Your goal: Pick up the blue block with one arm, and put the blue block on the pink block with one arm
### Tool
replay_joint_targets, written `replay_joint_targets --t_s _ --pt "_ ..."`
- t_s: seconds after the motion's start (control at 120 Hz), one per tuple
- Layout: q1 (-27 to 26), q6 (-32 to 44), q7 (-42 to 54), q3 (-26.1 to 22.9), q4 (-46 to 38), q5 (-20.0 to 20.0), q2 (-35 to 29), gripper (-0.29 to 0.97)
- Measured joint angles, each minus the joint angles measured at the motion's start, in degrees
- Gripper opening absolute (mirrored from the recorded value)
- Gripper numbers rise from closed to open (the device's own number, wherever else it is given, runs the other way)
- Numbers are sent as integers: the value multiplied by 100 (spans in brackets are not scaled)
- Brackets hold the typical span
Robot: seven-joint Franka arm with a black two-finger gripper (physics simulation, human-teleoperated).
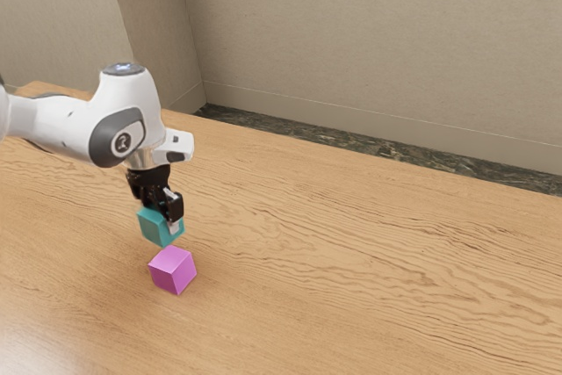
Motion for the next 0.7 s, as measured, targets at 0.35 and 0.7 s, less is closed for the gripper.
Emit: replay_joint_targets --t_s 0.35,0.7 --pt "-103 139 -1213 -2 -436 -28 -258 37" --pt "16 192 -1873 -133 -610 404 -295 37"
